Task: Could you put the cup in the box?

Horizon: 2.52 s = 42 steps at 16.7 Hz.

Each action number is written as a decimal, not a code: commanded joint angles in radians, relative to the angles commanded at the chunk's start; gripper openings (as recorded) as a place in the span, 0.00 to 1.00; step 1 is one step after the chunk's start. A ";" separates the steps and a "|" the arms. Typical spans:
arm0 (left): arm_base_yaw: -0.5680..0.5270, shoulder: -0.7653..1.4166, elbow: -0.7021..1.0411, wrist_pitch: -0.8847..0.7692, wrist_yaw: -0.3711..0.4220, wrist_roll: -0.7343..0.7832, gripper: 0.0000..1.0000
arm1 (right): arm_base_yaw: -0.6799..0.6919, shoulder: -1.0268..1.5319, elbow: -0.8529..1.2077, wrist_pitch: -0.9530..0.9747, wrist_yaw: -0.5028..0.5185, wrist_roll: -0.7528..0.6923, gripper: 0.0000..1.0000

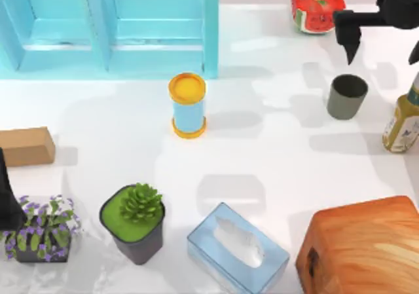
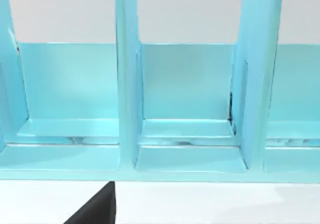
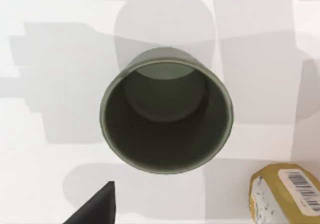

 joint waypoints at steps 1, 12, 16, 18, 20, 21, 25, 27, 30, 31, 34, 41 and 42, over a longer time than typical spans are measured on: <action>0.000 0.000 0.000 0.000 0.000 0.000 1.00 | 0.000 0.004 -0.032 0.034 0.000 -0.001 1.00; 0.000 0.000 0.000 0.000 0.000 0.000 1.00 | 0.002 0.044 -0.271 0.318 0.001 0.002 1.00; 0.000 0.000 0.000 0.000 0.000 0.000 1.00 | 0.002 0.044 -0.271 0.318 0.001 0.002 0.70; 0.000 0.000 0.000 0.000 0.000 0.000 1.00 | 0.002 0.044 -0.271 0.318 0.001 0.002 0.55; 0.000 0.000 0.000 0.000 0.000 0.000 1.00 | 0.002 0.044 -0.271 0.318 0.001 0.002 0.40; 0.000 0.000 0.000 0.000 0.000 0.000 1.00 | 0.002 0.044 -0.271 0.318 0.001 0.002 0.32; 0.000 0.000 0.000 0.000 0.000 0.000 1.00 | 0.002 0.044 -0.271 0.318 0.001 0.002 0.02; 0.000 0.000 0.000 0.000 0.000 0.000 1.00 | 0.002 0.044 -0.271 0.318 0.001 0.002 0.00; 0.000 0.000 0.000 0.000 0.000 0.000 1.00 | 0.002 0.044 -0.271 0.318 0.001 0.002 0.00; 0.000 0.000 0.000 0.000 0.000 0.000 1.00 | 0.002 0.044 -0.271 0.318 0.001 0.002 0.00; 0.000 0.000 0.000 0.000 0.000 0.000 1.00 | 0.000 0.043 -0.271 0.318 0.001 0.002 0.00; 0.000 0.000 0.000 0.000 0.000 0.000 1.00 | -0.189 -0.142 -0.248 0.383 -0.088 -0.208 0.00; 0.000 0.000 0.000 0.000 0.000 0.000 1.00 | -0.245 -0.188 -0.267 0.371 -0.097 -0.266 0.00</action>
